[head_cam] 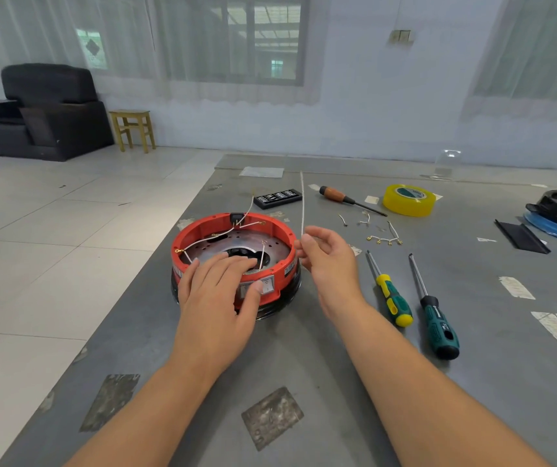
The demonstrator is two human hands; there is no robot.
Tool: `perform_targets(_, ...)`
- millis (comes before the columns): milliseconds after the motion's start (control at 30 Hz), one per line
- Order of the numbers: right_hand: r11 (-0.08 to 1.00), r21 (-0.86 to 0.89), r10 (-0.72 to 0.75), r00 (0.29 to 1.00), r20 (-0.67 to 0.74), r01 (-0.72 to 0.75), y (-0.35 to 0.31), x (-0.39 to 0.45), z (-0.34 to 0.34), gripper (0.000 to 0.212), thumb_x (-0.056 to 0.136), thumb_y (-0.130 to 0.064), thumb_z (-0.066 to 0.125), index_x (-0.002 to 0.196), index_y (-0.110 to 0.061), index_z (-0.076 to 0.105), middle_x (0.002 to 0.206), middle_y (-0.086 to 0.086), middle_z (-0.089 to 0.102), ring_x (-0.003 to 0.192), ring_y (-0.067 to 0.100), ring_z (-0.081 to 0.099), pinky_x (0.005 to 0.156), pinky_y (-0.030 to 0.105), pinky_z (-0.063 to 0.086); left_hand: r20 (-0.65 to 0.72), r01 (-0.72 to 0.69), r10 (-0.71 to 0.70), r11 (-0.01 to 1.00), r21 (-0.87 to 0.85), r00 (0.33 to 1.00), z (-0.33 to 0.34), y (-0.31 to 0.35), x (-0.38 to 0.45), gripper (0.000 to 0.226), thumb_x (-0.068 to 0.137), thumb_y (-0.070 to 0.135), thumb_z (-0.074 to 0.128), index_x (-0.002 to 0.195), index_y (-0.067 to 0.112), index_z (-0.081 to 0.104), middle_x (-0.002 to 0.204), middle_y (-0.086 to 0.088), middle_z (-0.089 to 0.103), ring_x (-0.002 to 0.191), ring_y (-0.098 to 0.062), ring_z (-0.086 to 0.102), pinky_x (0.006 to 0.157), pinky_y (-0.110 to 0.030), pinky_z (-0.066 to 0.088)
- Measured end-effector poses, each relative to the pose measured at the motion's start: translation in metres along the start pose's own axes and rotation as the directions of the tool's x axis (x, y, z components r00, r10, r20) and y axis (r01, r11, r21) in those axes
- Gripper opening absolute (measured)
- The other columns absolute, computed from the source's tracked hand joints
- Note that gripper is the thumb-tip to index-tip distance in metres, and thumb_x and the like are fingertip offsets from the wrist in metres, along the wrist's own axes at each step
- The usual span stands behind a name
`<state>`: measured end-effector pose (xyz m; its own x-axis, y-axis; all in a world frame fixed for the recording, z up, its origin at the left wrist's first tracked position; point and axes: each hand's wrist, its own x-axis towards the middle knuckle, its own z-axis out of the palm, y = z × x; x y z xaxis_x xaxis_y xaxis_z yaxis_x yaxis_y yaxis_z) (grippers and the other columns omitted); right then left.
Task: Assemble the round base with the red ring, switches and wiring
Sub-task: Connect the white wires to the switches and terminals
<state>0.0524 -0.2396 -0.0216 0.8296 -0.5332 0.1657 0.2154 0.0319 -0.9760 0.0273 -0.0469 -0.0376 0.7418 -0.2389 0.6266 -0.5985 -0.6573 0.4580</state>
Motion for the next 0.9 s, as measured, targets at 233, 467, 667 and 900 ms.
perform_targets(233,0.993,0.025,-0.12,0.976,0.184,0.117,-0.018,-0.023,0.029,0.008,0.1,-0.02,0.064,0.096,-0.022,0.071,0.085,-0.001,0.078,0.081,0.009,0.072,0.077,0.027,0.057,-0.084,0.036,-0.038,0.999,-0.022,0.996,-0.004,-0.006,0.005,0.037,0.099,0.043,0.051,0.126,0.026,0.069,0.13,0.005,0.068,0.134,-0.015,0.048,0.114,-0.032,0.023)
perform_targets(467,0.993,0.101,-0.084,0.972,0.218,0.063,-0.02,-0.042,0.047,0.01,0.083,-0.018,0.076,0.074,-0.021,0.08,0.118,-0.01,0.074,0.123,0.007,0.061,0.105,0.034,0.046,-0.145,0.055,-0.061,0.997,-0.051,0.987,-0.004,-0.007,0.006,0.025,0.096,0.036,0.061,0.118,0.026,0.068,0.124,0.009,0.067,0.13,-0.019,0.051,0.11,-0.042,0.033)
perform_targets(667,0.991,-0.034,-0.124,0.977,0.174,0.132,-0.011,-0.048,0.051,0.009,0.071,-0.037,0.074,0.074,-0.033,0.082,0.136,-0.029,0.058,0.146,0.001,0.026,0.12,0.045,0.028,-0.204,0.027,-0.021,0.999,0.028,0.979,-0.002,-0.005,0.007,0.019,0.095,0.035,0.065,0.108,0.023,0.073,0.11,0.008,0.072,0.117,-0.019,0.055,0.099,-0.033,0.027)
perform_targets(900,0.989,-0.065,-0.117,0.969,0.22,0.134,-0.01,-0.049,0.052,0.009,0.075,-0.036,0.073,0.072,-0.034,0.081,0.125,-0.027,0.067,0.145,0.005,0.032,0.121,0.048,0.024,-0.261,0.029,-0.015,0.998,0.047,0.965,-0.003,-0.005,0.008,0.015,0.096,0.031,0.063,0.097,0.021,0.074,0.099,0.007,0.073,0.11,-0.016,0.054,0.093,-0.029,0.023)
